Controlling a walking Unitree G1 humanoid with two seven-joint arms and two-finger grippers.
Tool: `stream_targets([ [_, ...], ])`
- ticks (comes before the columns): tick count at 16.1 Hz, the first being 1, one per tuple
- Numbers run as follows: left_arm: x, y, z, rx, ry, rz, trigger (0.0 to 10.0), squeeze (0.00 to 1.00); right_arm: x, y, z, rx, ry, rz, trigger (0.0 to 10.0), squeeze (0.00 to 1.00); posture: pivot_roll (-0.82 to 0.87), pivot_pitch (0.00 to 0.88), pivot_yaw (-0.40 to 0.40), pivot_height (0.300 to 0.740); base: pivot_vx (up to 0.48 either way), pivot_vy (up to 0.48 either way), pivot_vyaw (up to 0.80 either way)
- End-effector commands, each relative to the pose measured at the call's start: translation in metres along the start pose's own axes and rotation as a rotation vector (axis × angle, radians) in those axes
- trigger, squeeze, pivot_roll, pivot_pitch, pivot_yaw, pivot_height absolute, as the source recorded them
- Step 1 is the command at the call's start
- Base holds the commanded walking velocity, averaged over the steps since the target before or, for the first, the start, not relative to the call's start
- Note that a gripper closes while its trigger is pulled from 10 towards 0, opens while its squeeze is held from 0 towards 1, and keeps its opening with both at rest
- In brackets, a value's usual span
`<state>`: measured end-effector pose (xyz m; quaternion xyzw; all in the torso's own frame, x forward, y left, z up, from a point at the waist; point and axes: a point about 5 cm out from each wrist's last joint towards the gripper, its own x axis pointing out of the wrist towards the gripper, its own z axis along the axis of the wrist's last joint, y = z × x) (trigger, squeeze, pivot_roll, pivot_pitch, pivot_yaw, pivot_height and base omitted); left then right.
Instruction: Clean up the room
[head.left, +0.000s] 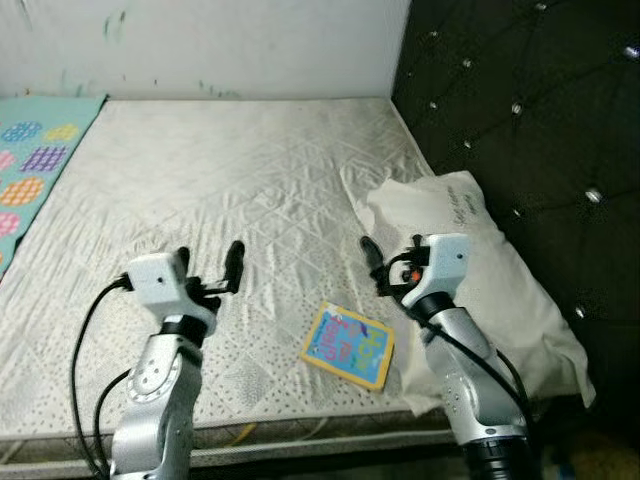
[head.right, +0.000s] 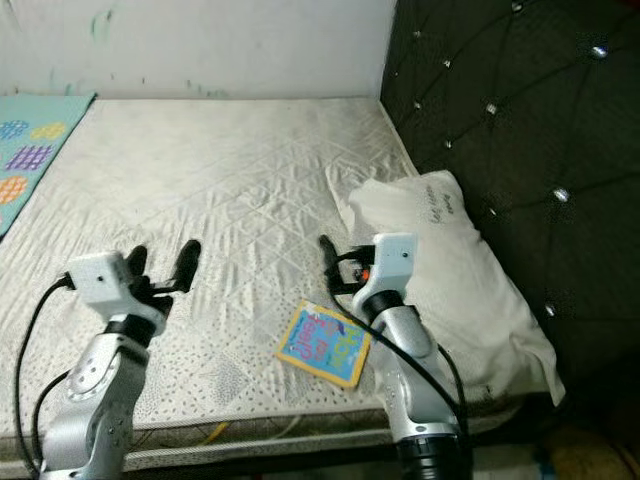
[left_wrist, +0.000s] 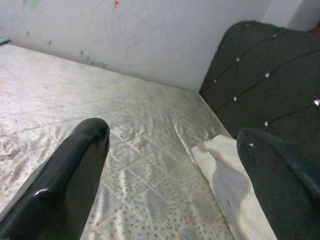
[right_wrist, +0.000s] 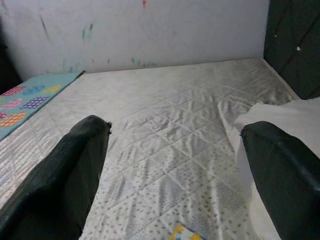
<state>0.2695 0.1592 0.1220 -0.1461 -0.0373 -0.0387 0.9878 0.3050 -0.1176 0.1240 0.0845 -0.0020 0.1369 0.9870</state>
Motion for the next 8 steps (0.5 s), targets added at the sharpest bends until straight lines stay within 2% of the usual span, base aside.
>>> stream_targets([
  [1, -0.001, 0.000, -0.001, 0.011, 0.004, -0.001, 10.0, 0.00, -0.001, -0.004, 0.000, -0.006, 0.003, -0.019, 10.0, 0.00, -0.07, 0.028, 0.009, 0.740, 0.000, 0.000, -0.80],
  [2, -0.002, 0.001, -0.001, 0.019, 0.003, 0.002, 10.0, 0.00, -0.001, -0.005, 0.000, -0.011, 0.001, -0.027, 10.0, 0.00, -0.07, 0.029, 0.008, 0.740, 0.000, 0.000, -0.80],
  [3, -0.002, 0.002, -0.001, 0.031, 0.005, 0.010, 10.0, 0.00, -0.002, -0.006, 0.000, -0.026, -0.001, -0.039, 10.0, 0.00, -0.07, 0.029, 0.008, 0.740, 0.000, 0.000, 0.00],
  [4, -0.005, 0.009, -0.002, 0.072, 0.006, 0.039, 10.0, 0.00, -0.003, -0.013, -0.001, -0.098, 0.003, -0.083, 10.0, 0.00, -0.07, 0.029, 0.010, 0.740, 0.000, 0.000, 0.00],
  [6, -0.009, 0.019, -0.003, 0.114, 0.010, 0.083, 10.0, 0.00, -0.005, -0.021, -0.004, -0.127, 0.015, -0.121, 10.0, 0.00, -0.07, 0.029, 0.010, 0.740, 0.000, 0.000, 0.00],
  [8, -0.014, 0.035, -0.003, 0.164, 0.016, 0.151, 10.0, 0.00, -0.009, -0.030, -0.007, -0.146, 0.027, -0.147, 10.0, 0.00, -0.07, 0.028, 0.008, 0.740, 0.000, 0.000, 0.00],
])
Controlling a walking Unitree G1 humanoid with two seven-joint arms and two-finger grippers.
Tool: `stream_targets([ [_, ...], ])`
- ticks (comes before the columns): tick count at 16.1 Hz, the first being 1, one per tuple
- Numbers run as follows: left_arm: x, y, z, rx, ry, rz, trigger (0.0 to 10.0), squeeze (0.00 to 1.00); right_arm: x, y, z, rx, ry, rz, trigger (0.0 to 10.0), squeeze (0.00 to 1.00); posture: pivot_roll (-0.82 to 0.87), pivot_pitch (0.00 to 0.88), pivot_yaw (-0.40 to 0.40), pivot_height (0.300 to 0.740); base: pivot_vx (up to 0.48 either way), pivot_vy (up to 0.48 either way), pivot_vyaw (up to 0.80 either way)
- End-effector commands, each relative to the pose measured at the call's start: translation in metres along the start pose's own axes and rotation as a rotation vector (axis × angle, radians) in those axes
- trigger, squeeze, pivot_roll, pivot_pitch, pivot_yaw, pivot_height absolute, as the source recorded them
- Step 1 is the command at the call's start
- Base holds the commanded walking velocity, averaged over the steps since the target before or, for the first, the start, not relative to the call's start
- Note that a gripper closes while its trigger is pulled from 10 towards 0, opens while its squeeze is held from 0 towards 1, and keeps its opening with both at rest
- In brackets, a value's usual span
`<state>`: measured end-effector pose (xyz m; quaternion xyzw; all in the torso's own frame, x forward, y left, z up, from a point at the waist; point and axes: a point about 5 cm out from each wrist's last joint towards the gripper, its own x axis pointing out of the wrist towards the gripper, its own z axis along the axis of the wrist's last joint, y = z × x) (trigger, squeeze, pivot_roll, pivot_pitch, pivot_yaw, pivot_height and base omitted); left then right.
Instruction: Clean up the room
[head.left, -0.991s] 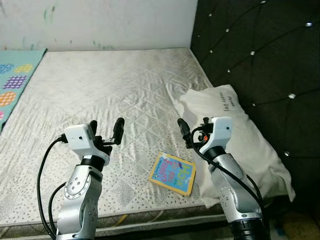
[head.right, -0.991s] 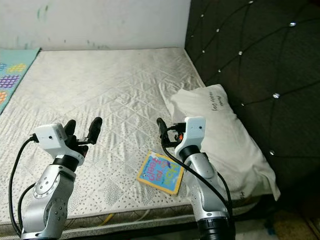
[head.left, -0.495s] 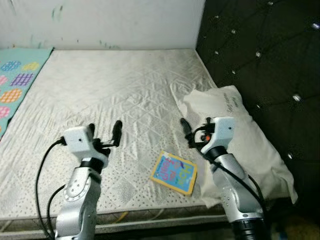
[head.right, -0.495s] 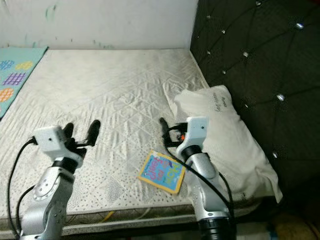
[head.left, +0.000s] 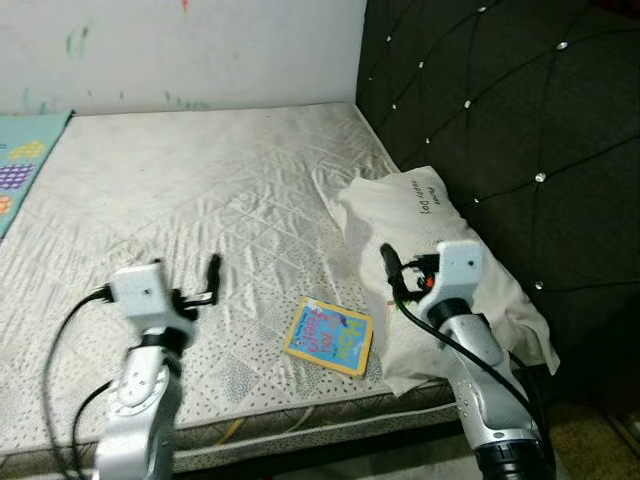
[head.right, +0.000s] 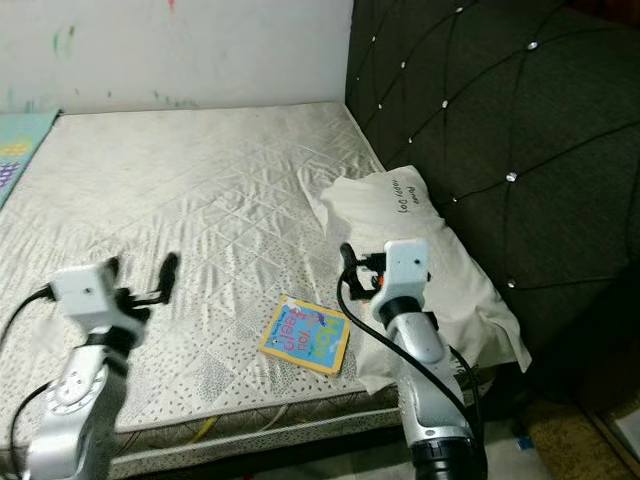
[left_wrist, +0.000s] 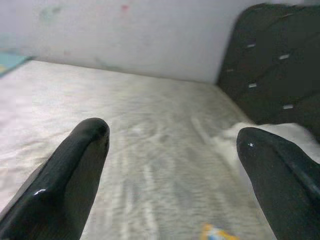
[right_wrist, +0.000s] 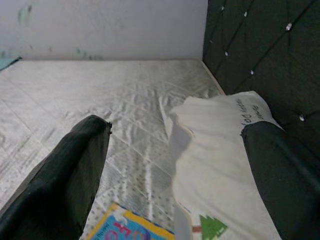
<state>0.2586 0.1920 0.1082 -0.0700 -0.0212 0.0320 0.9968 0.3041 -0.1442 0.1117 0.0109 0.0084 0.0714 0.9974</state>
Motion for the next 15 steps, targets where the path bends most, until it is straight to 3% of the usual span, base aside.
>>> stream_targets([
  [1, -0.0021, 0.0098, -0.0021, 0.032, 0.005, 0.029, 10.0, 0.00, -0.0011, -0.0058, -0.0020, -0.012, 0.002, -0.019, 10.0, 0.00, -0.07, 0.023, 0.006, 0.740, 0.000, 0.000, 0.00],
  [4, -0.0084, 0.0187, -0.0076, 0.016, 0.029, 0.014, 10.0, 0.00, -0.0013, -0.0080, -0.0050, -0.021, 0.009, -0.035, 10.0, 0.00, -0.06, 0.016, 0.006, 0.740, 0.000, 0.000, -0.21],
  [14, -0.0057, 0.0099, -0.0104, -0.014, 0.027, -0.020, 10.0, 0.00, 0.0009, -0.0092, -0.0052, -0.022, 0.000, -0.048, 10.0, 0.00, -0.07, 0.020, 0.005, 0.740, 0.000, 0.000, -0.80],
  [15, -0.0055, 0.0111, -0.0107, -0.008, 0.027, -0.005, 10.0, 0.00, 0.0005, -0.0093, -0.0054, -0.014, -0.005, -0.051, 10.0, 0.00, -0.07, 0.023, 0.006, 0.740, 0.000, 0.000, 0.00],
])
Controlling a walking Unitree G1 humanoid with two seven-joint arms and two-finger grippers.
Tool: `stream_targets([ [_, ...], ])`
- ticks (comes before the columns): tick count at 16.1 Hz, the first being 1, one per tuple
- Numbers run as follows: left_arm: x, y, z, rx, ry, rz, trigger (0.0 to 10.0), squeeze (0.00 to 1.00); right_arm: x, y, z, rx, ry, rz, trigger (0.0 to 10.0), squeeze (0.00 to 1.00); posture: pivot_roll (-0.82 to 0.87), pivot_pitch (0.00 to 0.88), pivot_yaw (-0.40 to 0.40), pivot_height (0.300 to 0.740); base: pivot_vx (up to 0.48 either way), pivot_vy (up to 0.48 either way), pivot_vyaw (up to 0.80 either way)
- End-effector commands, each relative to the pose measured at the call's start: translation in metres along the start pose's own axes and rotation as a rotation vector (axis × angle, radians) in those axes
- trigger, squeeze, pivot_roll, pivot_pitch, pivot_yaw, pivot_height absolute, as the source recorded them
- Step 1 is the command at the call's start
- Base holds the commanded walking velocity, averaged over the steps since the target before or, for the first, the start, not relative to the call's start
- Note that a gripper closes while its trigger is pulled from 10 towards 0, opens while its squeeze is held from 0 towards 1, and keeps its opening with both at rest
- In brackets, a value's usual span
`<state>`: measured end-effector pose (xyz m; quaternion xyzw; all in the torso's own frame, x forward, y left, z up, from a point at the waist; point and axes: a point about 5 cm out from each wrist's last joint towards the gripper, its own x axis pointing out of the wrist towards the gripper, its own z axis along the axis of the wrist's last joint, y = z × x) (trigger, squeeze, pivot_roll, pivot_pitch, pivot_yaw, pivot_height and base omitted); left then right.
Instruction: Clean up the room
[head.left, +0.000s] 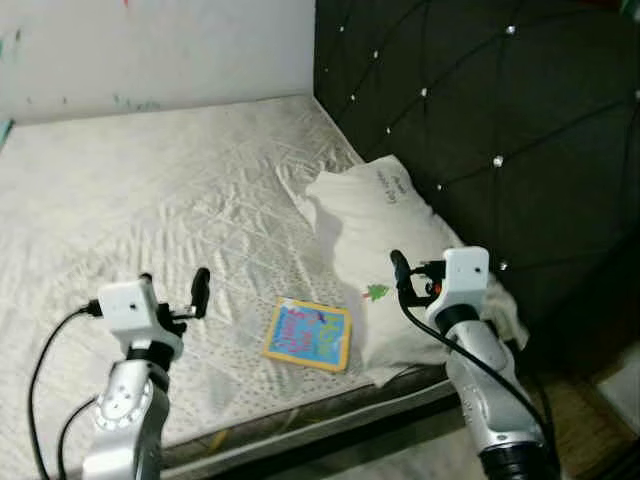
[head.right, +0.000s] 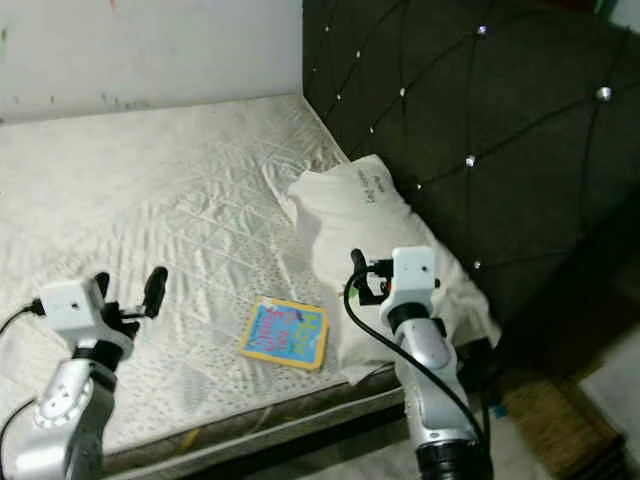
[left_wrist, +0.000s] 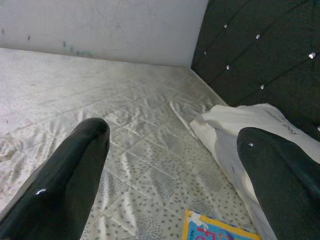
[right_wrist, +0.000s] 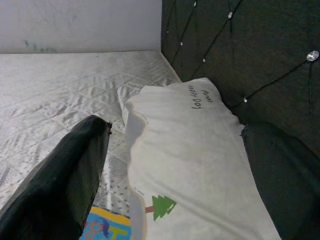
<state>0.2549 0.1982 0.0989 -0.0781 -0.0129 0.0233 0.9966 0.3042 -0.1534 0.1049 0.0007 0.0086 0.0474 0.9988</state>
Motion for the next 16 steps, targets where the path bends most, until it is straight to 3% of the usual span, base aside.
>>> stream_targets([
  [1, -0.002, 0.004, -0.003, 0.014, 0.009, 0.024, 10.0, 0.00, 0.002, 0.000, 0.001, 0.006, -0.008, -0.001, 10.0, 0.00, -0.07, 0.023, 0.006, 0.740, 0.000, 0.000, 0.00],
  [16, -0.002, 0.005, 0.000, -0.019, 0.003, 0.083, 10.0, 0.00, -0.002, 0.016, 0.002, 0.045, -0.006, 0.116, 10.0, 0.00, -0.07, 0.079, -0.001, 0.735, 0.000, 0.000, 0.00],
])
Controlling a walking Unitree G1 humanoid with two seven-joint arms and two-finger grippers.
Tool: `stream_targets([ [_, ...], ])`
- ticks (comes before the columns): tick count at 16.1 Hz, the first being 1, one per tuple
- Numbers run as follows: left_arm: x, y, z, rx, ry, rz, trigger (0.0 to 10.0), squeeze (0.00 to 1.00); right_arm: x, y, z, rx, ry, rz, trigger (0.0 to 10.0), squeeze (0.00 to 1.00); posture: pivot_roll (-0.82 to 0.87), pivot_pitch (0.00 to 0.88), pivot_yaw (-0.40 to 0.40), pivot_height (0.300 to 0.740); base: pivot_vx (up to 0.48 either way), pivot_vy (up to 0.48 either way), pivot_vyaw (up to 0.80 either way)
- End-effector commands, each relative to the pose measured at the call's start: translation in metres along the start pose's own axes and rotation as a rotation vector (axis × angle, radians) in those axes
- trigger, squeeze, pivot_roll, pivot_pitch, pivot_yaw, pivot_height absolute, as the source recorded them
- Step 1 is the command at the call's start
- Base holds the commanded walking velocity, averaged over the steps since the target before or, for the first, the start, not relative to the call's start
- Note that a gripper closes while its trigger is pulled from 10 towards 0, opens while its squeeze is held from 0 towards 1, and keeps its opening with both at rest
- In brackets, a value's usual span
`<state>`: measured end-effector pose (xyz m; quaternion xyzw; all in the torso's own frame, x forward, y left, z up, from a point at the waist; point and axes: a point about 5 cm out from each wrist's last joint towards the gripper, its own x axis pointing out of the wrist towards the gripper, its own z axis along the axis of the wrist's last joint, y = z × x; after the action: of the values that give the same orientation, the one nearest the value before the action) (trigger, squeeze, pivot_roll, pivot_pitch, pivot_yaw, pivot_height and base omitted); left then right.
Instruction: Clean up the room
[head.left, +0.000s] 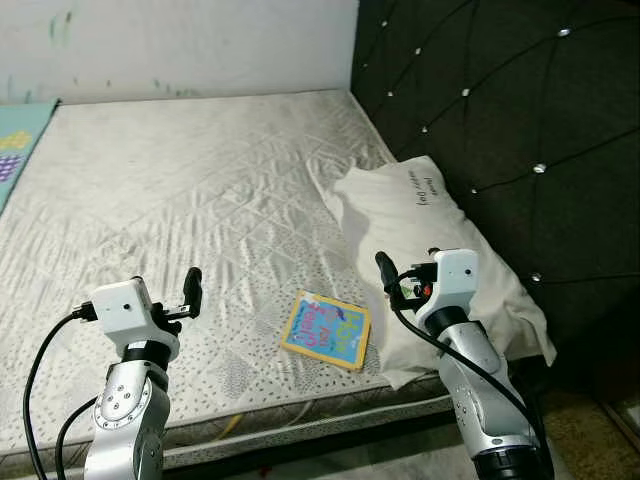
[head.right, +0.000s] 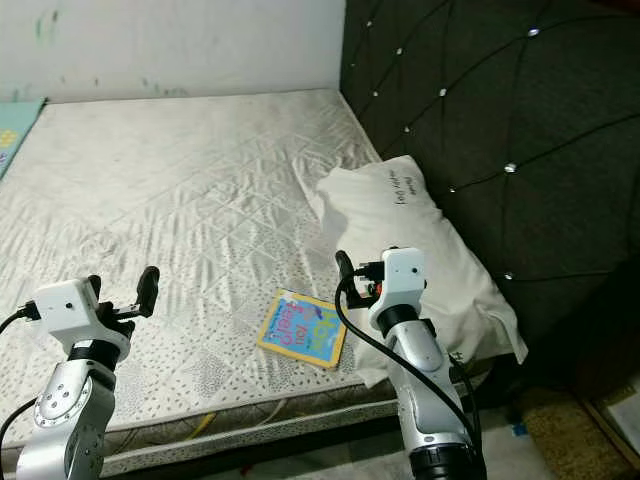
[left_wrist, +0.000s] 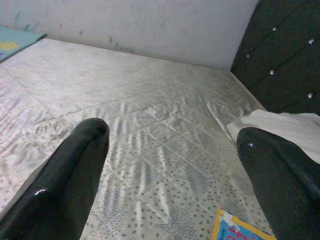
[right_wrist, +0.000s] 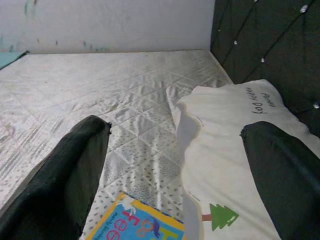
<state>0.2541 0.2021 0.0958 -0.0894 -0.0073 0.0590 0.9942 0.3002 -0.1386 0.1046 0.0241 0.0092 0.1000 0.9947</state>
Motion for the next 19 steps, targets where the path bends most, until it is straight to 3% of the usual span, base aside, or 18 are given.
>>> stream_targets([
  [1, -0.001, 0.001, 0.002, 0.002, -0.003, 0.014, 10.0, 0.00, 0.000, 0.001, 0.003, -0.001, -0.005, 0.012, 10.0, 0.00, -0.07, 0.079, -0.002, 0.725, 0.000, 0.000, 0.00],
  [13, -0.003, 0.006, 0.002, 0.009, 0.008, 0.093, 10.0, 0.00, -0.001, 0.003, 0.001, -0.013, 0.008, 0.044, 10.0, 0.00, -0.07, 0.084, -0.005, 0.576, 0.000, 0.000, 0.00],
  [19, -0.004, 0.013, 0.001, 0.016, 0.014, 0.137, 10.0, 0.00, -0.002, 0.002, 0.000, -0.022, 0.014, 0.050, 10.0, 0.00, -0.07, 0.090, -0.011, 0.576, 0.000, 0.000, 0.00],
])
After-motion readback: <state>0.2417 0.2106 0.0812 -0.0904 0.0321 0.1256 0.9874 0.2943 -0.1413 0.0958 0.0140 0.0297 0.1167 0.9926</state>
